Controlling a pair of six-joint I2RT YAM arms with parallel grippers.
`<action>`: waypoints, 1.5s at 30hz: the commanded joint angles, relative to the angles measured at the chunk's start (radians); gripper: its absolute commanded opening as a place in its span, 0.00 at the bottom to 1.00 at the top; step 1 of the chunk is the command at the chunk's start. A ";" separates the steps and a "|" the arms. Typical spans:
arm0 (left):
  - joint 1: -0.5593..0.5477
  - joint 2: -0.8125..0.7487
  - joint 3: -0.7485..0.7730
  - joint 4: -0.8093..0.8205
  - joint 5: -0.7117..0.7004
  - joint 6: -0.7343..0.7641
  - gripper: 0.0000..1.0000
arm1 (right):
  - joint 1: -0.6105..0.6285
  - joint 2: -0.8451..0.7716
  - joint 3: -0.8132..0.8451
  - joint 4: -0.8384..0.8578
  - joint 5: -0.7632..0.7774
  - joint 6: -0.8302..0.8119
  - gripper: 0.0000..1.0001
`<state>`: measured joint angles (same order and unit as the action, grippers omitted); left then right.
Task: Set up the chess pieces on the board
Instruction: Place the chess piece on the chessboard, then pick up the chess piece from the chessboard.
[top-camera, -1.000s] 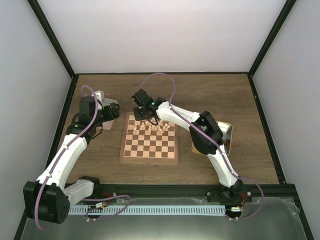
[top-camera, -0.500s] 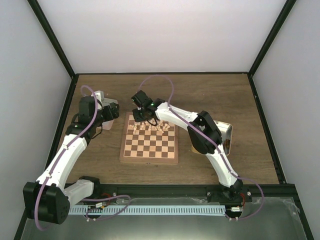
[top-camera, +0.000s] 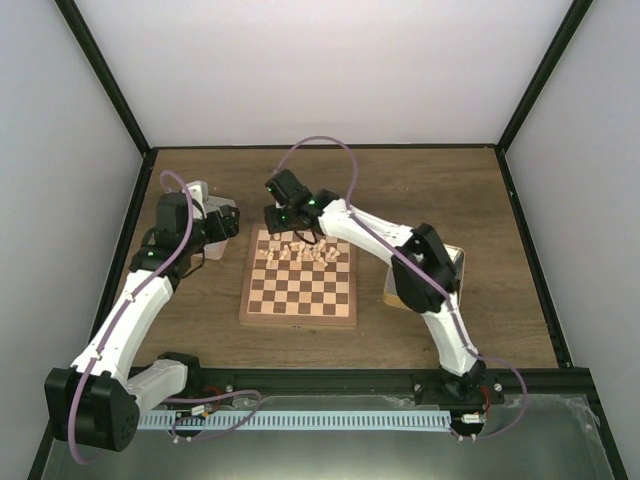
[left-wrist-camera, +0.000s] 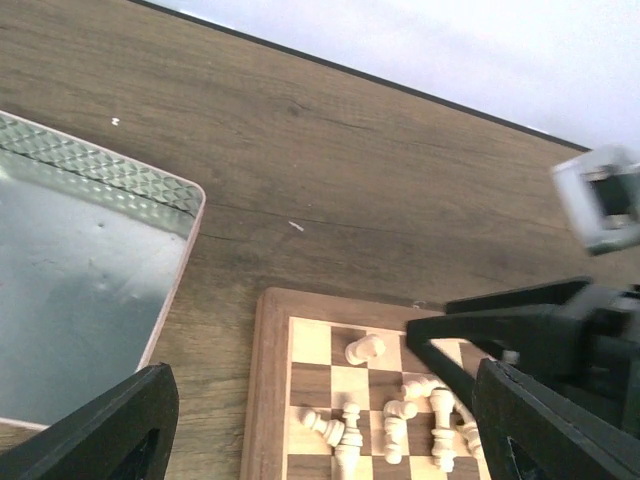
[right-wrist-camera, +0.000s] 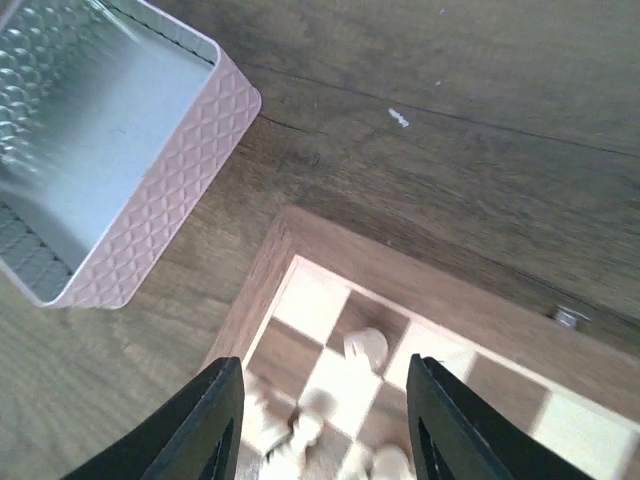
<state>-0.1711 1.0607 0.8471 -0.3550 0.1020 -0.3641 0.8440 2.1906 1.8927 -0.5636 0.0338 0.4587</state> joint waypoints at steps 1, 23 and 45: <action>-0.003 -0.013 0.020 0.007 0.069 -0.015 0.82 | 0.000 -0.202 -0.138 0.068 0.047 0.049 0.47; -0.260 0.349 0.049 -0.170 0.071 -0.037 0.40 | -0.011 -0.581 -0.790 0.367 -0.081 0.170 0.44; -0.280 0.557 0.119 -0.154 -0.034 0.003 0.32 | -0.011 -0.561 -0.775 0.349 -0.059 0.178 0.43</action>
<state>-0.4477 1.6039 0.9424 -0.5083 0.0772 -0.3836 0.8345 1.6363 1.0973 -0.2176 -0.0479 0.6266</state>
